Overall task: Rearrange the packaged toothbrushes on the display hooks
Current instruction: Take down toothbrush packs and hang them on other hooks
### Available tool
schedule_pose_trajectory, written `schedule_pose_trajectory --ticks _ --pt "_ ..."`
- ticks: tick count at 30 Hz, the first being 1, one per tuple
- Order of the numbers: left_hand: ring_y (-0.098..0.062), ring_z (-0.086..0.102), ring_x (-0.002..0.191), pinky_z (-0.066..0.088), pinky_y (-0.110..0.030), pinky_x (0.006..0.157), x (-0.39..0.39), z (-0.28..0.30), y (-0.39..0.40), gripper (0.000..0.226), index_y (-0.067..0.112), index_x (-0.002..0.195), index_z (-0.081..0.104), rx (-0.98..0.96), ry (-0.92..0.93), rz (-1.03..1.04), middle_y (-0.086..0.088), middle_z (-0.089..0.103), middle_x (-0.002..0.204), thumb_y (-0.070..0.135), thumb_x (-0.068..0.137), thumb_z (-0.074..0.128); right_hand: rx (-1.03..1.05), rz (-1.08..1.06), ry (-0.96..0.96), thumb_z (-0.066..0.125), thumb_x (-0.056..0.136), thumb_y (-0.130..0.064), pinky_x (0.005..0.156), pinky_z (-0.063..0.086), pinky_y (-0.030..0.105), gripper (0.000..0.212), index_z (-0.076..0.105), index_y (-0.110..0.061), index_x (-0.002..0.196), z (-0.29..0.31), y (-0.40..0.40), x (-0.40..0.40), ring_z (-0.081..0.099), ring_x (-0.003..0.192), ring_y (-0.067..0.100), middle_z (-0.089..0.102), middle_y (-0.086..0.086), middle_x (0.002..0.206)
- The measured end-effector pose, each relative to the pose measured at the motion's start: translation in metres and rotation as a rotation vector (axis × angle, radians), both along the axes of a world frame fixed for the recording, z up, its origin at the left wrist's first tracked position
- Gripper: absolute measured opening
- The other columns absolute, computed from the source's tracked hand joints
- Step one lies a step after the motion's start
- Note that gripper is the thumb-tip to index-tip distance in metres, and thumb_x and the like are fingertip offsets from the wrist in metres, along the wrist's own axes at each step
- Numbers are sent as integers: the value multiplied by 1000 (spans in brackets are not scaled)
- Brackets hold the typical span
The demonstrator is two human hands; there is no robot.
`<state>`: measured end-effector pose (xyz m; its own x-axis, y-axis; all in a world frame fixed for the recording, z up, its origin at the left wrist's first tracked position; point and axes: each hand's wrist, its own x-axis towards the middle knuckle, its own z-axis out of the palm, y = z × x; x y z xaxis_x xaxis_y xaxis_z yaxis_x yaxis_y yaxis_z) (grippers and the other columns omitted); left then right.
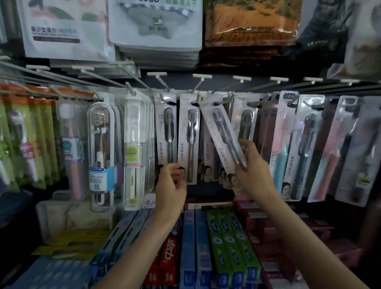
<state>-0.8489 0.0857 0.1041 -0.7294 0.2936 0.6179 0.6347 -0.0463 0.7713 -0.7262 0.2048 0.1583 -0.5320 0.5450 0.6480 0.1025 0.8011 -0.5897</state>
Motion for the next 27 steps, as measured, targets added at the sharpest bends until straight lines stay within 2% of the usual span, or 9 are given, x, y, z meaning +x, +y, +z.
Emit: schedule_pose_trajectory --ticks 6,10,12,14,16,18,20,22,27 --pt "-10 51 96 38 1 73 0 2 -5 33 5 119 48 -19 -8 -23 -3 53 108 -6 88 50 87 -36 -167 43 84 9 55 39 26 63 31 -17 140 16 7 14 50 72 24 58 15 104" --pt "-13 52 101 39 -12 83 -2 4 -9 35 6 119 48 -34 -22 -9 -5 55 113 -6 87 50 108 -13 -214 44 84 10 60 43 26 62 35 -17 138 17 5 15 51 75 20 59 14 112" --pt "-13 52 103 38 -17 88 -1 5 -12 34 7 120 48 -31 -28 -17 -4 54 113 -5 88 50 85 -4 -188 44 84 10 51 40 20 61 34 -17 138 15 4 15 51 67 17 58 13 110" --pt "-7 51 97 36 -6 82 2 8 -14 32 8 120 47 -27 -26 -32 -1 54 111 0 90 50 13 46 -153 43 84 11 44 40 21 59 36 -18 135 14 5 13 51 61 14 57 8 102" --pt "2 49 87 34 3 71 6 14 -13 30 11 122 45 -27 -37 -71 3 53 107 8 92 51 -151 150 -108 42 85 12 51 53 32 56 38 -21 130 11 2 11 60 66 23 58 1 95" --pt "6 50 87 40 0 68 11 24 -9 35 18 125 41 -20 -111 -208 7 54 105 18 93 52 -280 234 -117 44 87 9 63 58 44 53 39 -27 125 4 -4 6 65 77 28 58 -2 94" --pt "1 56 91 48 -12 70 15 36 -2 42 21 129 37 37 -226 -362 6 58 105 17 91 55 -283 292 -158 47 88 4 62 58 33 50 40 -29 124 -4 -12 0 65 80 20 60 1 95" --pt "-4 60 90 52 -22 71 14 45 4 49 21 133 35 92 -265 -393 7 61 101 7 90 56 -305 346 -141 50 86 5 62 55 27 51 42 -29 124 -10 -17 -7 64 82 19 62 8 95" --pt "11 60 74 49 -10 64 10 49 8 51 21 133 32 65 -134 -345 18 61 90 1 90 52 -317 350 -57 52 84 6 70 54 38 57 45 -38 119 -13 -8 -14 63 83 27 63 13 90"
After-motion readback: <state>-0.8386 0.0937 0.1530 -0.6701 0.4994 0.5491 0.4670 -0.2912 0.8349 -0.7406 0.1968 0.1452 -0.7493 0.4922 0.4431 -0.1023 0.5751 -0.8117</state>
